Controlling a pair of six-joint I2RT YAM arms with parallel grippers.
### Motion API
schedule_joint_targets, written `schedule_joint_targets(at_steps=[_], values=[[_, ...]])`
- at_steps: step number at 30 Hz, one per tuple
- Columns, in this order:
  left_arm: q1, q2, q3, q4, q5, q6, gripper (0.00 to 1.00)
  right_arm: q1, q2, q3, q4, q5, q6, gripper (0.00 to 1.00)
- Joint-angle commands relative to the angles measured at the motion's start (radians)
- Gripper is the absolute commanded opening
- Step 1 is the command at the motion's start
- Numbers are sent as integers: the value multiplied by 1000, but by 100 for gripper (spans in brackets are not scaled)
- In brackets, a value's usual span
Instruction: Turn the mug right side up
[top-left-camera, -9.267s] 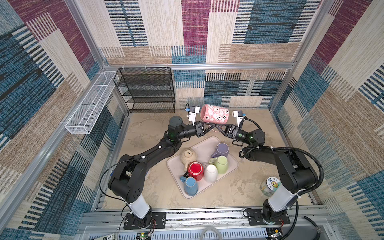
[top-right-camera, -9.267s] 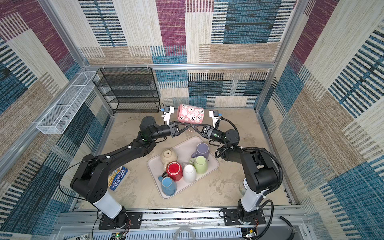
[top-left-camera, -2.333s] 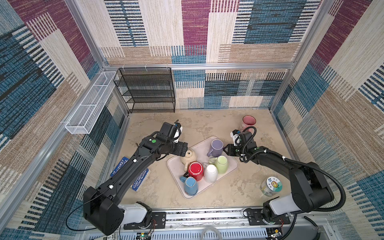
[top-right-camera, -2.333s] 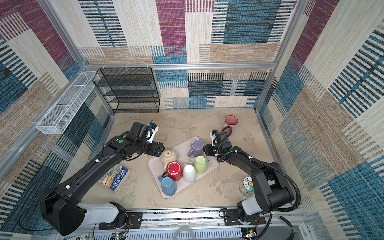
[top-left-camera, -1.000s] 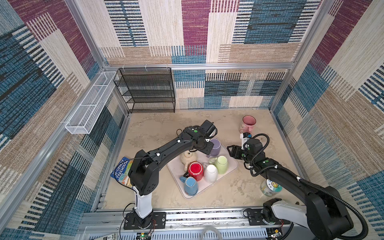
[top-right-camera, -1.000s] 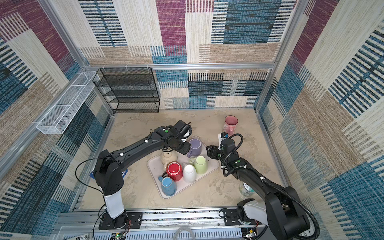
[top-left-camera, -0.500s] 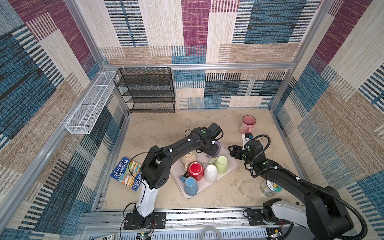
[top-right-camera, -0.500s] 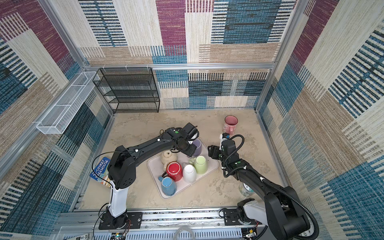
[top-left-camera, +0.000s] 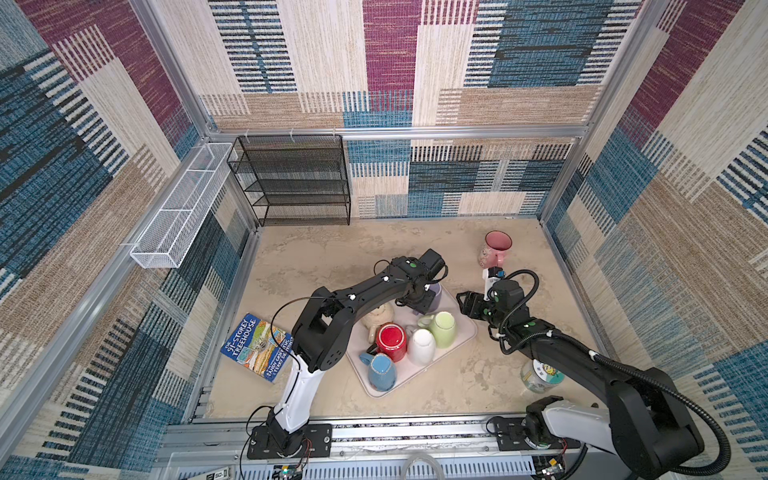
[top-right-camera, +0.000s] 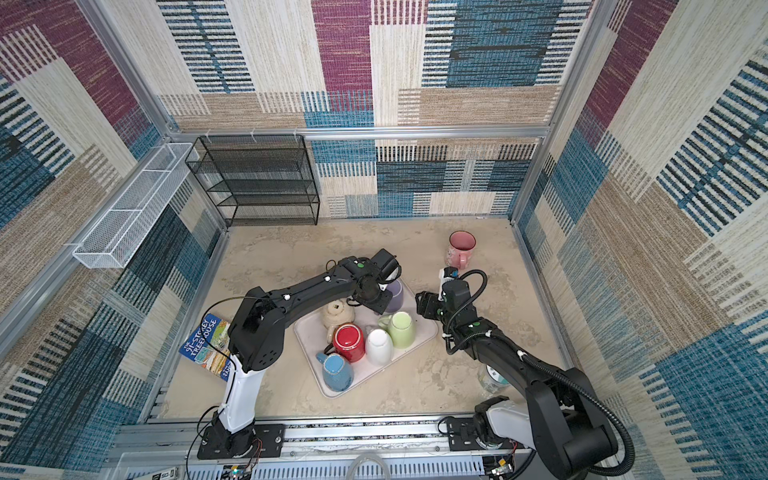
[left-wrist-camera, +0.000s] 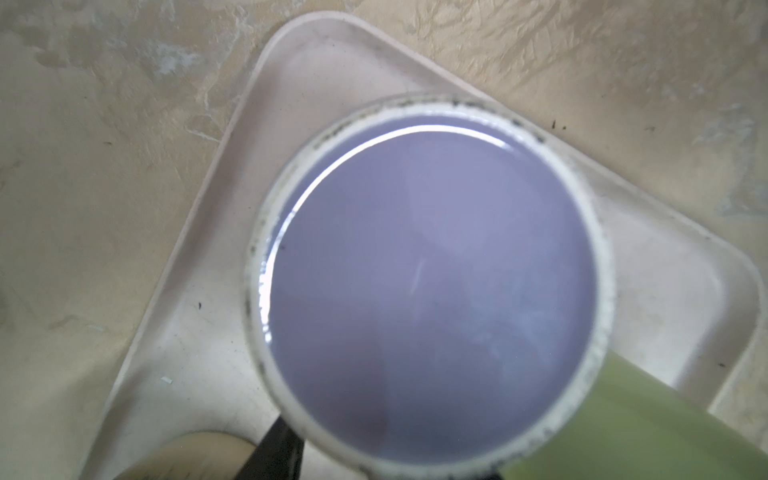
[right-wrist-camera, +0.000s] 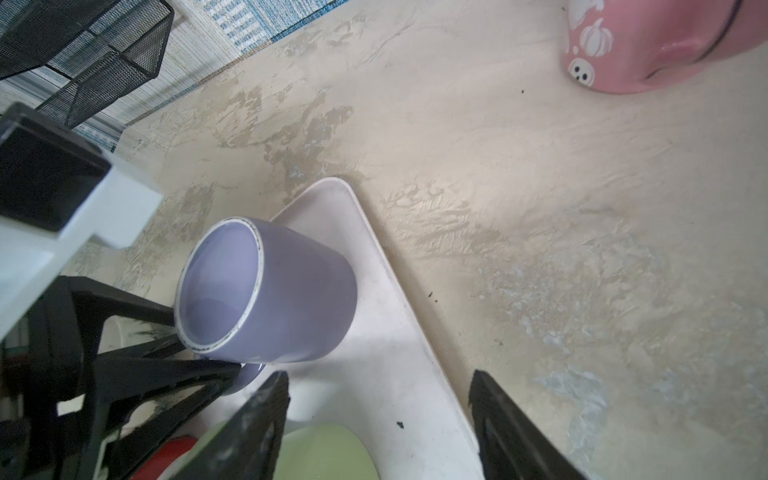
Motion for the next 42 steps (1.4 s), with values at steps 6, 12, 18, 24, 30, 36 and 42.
schedule_joint_targets(at_steps=[6,12,18,24,30,36,42], values=[[6,17,11,-7,-32,27,42,1,14,5,42,-12,-6,71],[15,24,23,-6,-34,25,42,1,26,6,47,-26,-6,71],[28,40,55,-5,-26,27,41,1,24,4,45,-28,-9,71],[31,45,75,-5,3,39,39,1,22,4,44,-30,-10,71],[30,54,68,-5,38,48,38,1,22,-1,45,-32,-10,71],[28,60,67,-4,30,53,34,0,22,-2,46,-36,-12,71],[28,72,80,-7,21,60,31,1,22,-2,43,-36,-13,71]])
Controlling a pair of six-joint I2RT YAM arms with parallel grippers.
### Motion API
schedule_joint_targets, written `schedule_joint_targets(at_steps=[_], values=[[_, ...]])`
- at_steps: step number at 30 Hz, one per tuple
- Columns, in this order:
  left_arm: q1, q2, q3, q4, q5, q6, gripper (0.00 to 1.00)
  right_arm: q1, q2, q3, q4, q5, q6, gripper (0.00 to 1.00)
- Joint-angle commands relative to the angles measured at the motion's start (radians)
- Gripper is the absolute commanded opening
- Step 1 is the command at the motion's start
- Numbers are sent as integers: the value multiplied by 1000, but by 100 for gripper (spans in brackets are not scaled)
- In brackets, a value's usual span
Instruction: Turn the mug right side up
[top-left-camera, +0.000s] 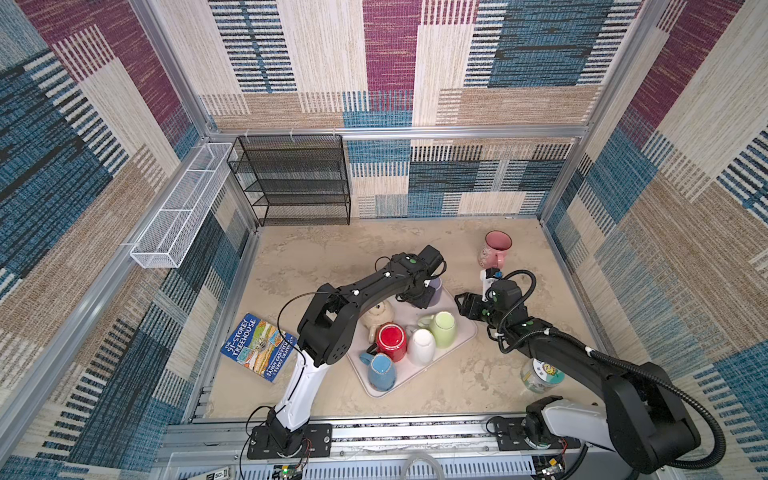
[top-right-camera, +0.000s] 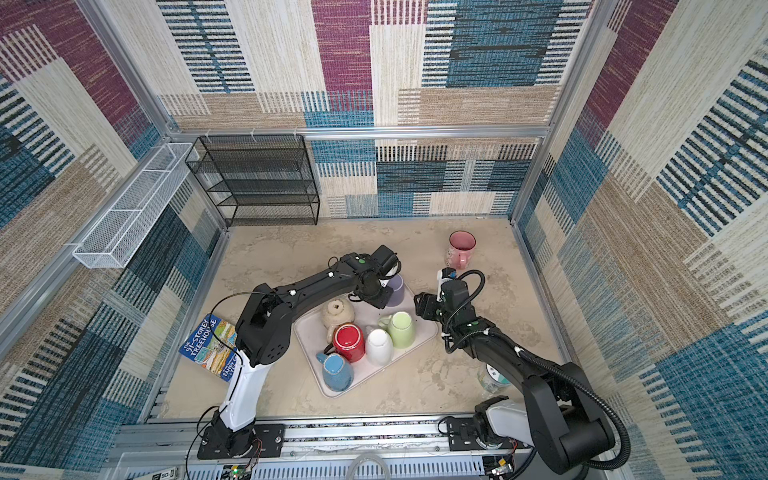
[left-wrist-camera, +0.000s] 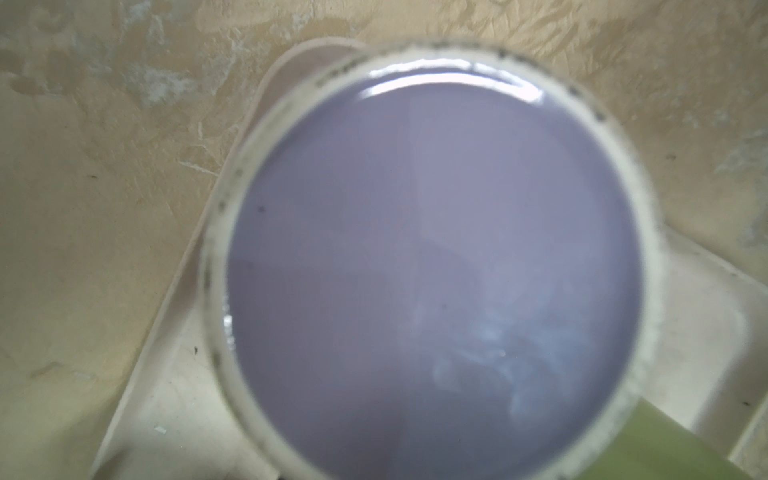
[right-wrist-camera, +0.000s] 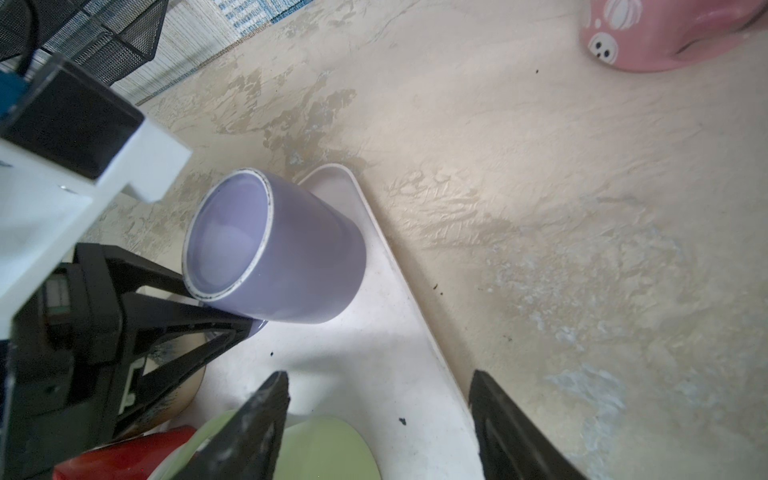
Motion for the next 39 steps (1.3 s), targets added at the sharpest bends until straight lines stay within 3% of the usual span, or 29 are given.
schedule_joint_targets(at_steps=[1,6,10,14,29,39], values=[[0,8,11,-6,-12,29,31,1,-1,-3,36,-10,-8,71],[1,16,16,-12,-23,35,26,1,-5,-5,37,-11,-8,71],[0,16,21,-12,-24,35,9,0,-6,-5,37,-13,-8,72],[0,7,21,-16,-30,30,0,0,-7,-8,39,-17,-8,72],[1,-73,17,-15,-20,44,0,1,-30,-12,46,-38,-15,72],[12,-185,0,1,9,66,0,-1,-117,-45,111,-149,-37,72]])
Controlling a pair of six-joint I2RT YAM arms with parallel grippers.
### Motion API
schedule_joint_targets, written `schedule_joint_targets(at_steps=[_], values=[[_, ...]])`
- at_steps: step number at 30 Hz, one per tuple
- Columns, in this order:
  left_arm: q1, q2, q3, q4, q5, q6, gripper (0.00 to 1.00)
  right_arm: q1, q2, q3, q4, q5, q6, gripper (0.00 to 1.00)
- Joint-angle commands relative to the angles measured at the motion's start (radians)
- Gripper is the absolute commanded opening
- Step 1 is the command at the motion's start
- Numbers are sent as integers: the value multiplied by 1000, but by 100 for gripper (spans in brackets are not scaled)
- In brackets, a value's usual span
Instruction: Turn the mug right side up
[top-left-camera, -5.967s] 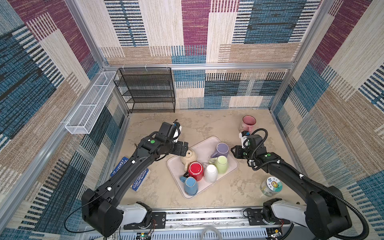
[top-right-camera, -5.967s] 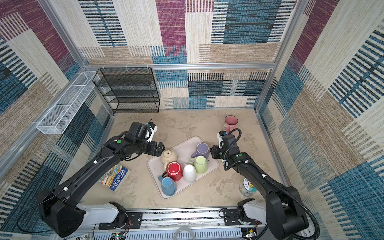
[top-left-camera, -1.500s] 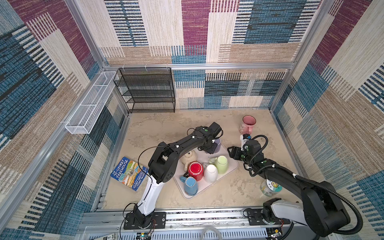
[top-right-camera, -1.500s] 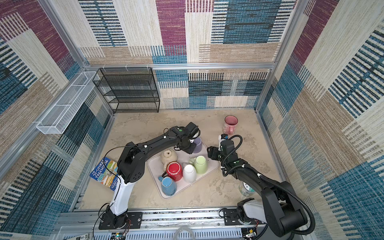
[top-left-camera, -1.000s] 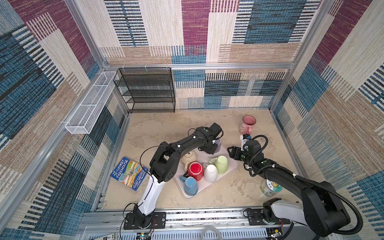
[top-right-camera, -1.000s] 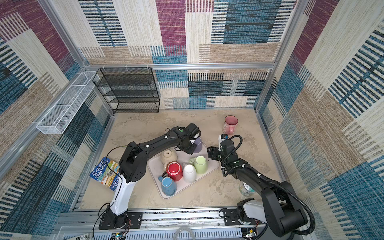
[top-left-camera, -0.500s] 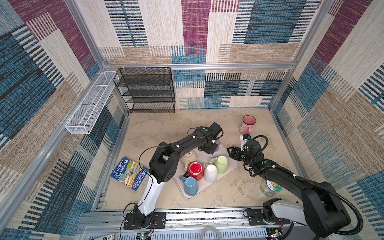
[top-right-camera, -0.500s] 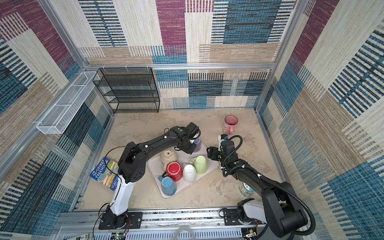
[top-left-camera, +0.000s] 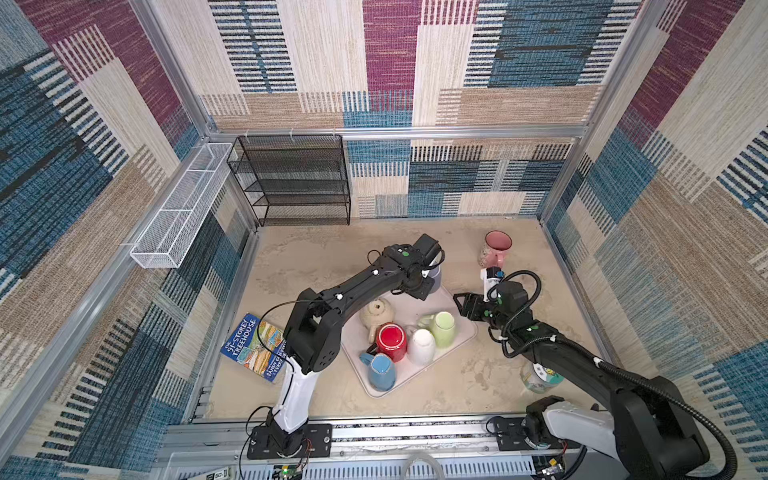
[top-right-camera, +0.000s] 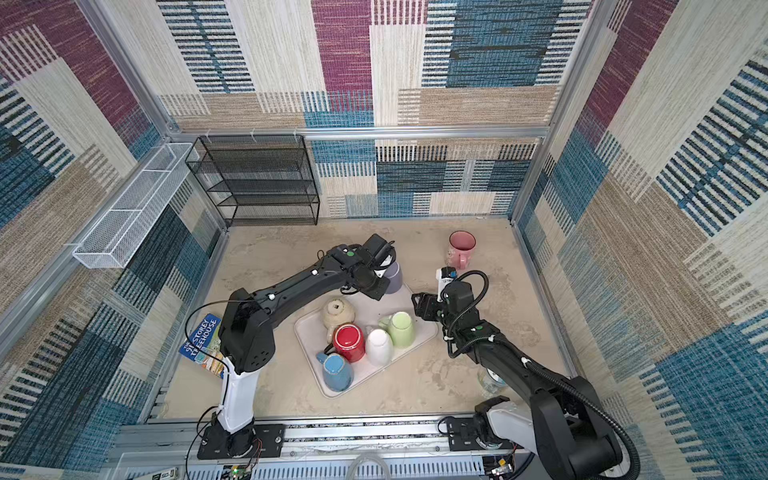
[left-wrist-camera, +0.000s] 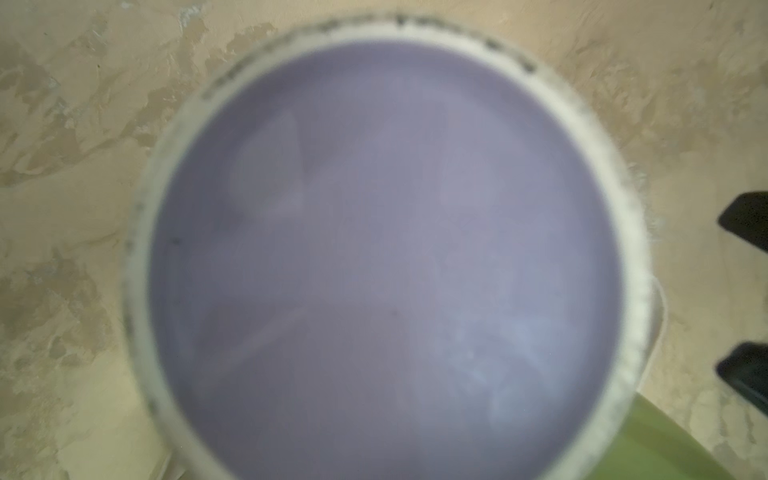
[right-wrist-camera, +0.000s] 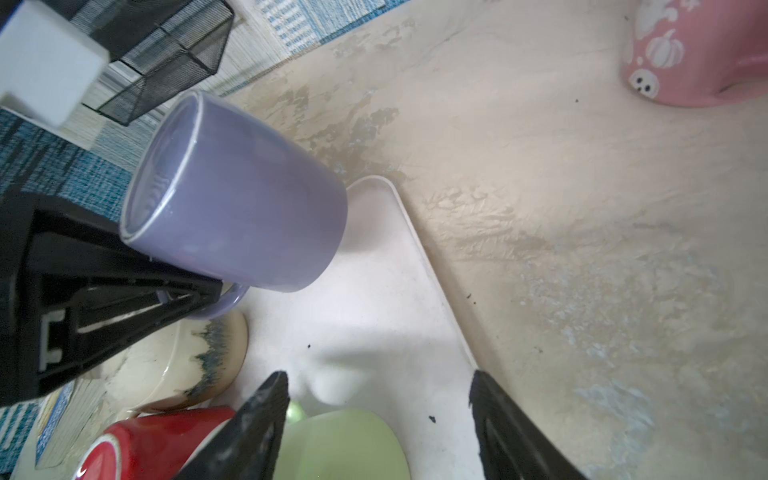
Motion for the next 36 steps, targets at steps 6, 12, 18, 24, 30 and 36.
schedule_joint_targets(at_steps=[6,12,18,24,30,36], values=[[39,-203,-156,178,175,-12,0,-3,-119,-36,142,-197,-14,73],[100,-375,-336,376,360,-71,0,-6,-185,-44,230,-382,12,73],[198,-499,-511,644,601,-210,0,-11,-179,-25,324,-531,78,69],[248,-562,-613,896,812,-338,0,-13,-123,10,444,-645,158,58],[274,-575,-700,1213,945,-532,0,-16,-34,47,608,-728,257,44],[284,-557,-721,1356,980,-617,0,-19,33,110,669,-753,298,37]])
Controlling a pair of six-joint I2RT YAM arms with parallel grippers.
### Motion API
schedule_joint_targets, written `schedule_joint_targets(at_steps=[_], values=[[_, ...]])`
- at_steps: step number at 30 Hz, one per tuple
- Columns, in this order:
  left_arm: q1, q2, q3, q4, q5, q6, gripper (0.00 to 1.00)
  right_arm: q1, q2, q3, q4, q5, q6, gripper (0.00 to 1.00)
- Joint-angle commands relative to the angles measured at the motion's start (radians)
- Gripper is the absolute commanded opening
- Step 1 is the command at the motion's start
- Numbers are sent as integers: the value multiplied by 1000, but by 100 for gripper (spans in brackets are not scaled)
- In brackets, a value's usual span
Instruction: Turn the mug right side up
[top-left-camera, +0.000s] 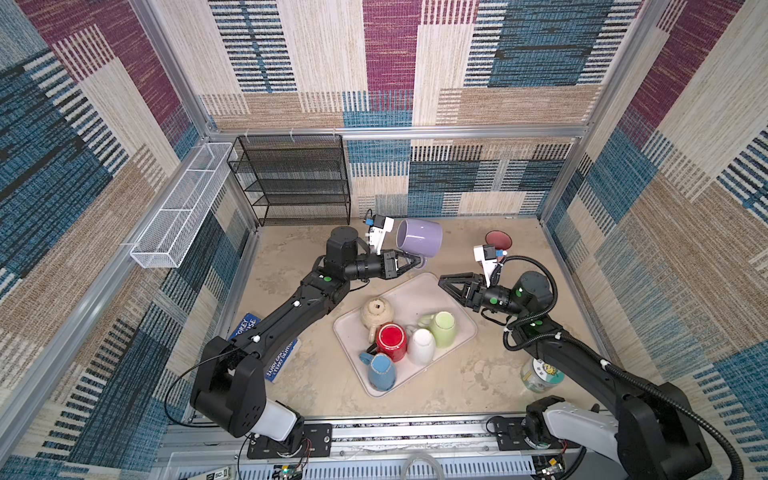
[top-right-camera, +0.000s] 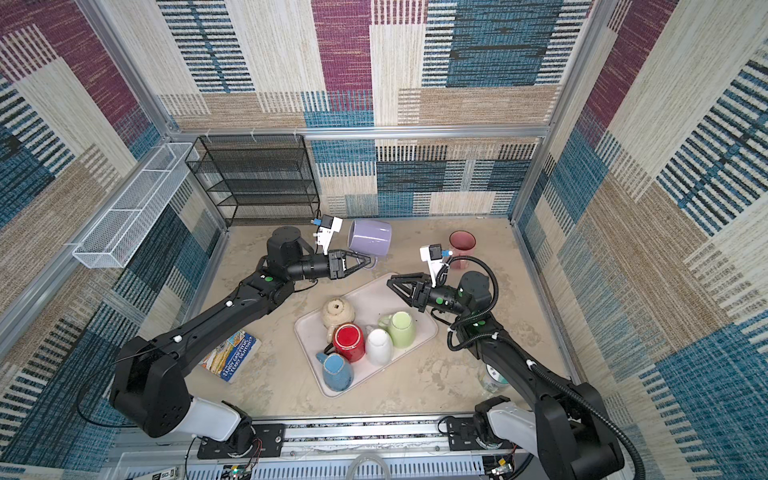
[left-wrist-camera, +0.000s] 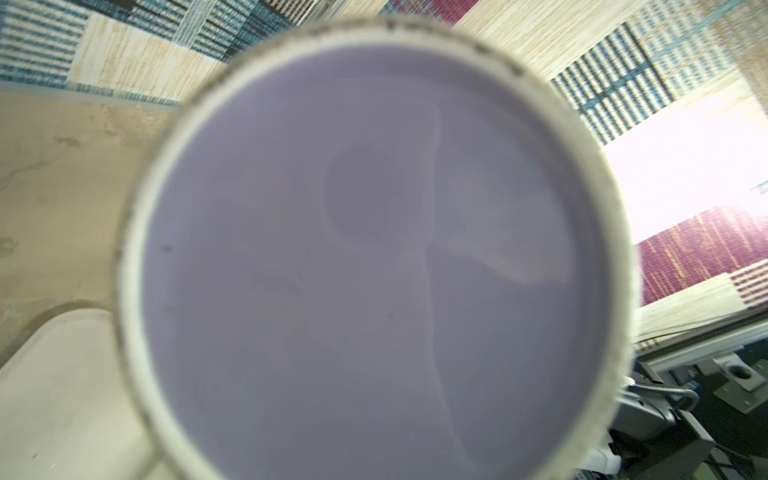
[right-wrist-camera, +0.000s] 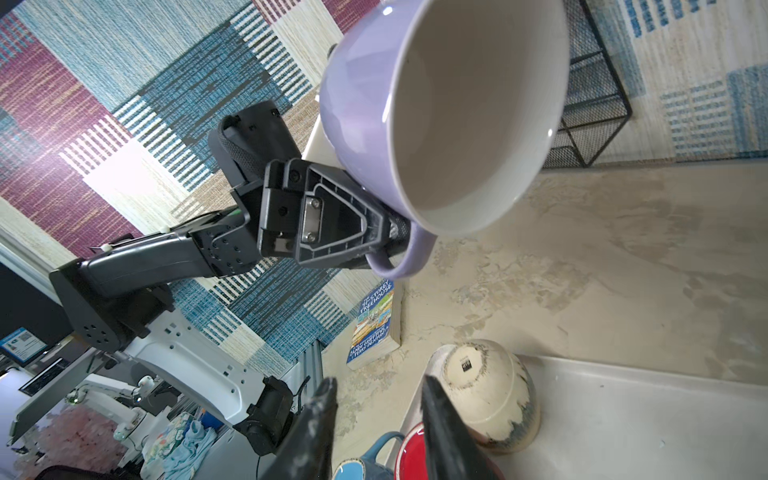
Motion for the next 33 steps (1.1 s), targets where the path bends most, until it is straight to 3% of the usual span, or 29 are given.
schedule_joint_targets(at_steps=[1,6,15,24,33], values=[[3,9,-3,226,69,-89,0,-3,30,28,105,-49,59,37],[3,28,-5,298,87,-128,0,-6,78,67,157,-60,91,41],[3,48,-15,389,101,-166,0,-9,168,123,303,-86,185,36],[3,80,-14,441,110,-191,0,-7,234,173,395,-118,253,38],[3,108,-11,493,127,-214,0,-7,295,212,452,-121,292,31]])
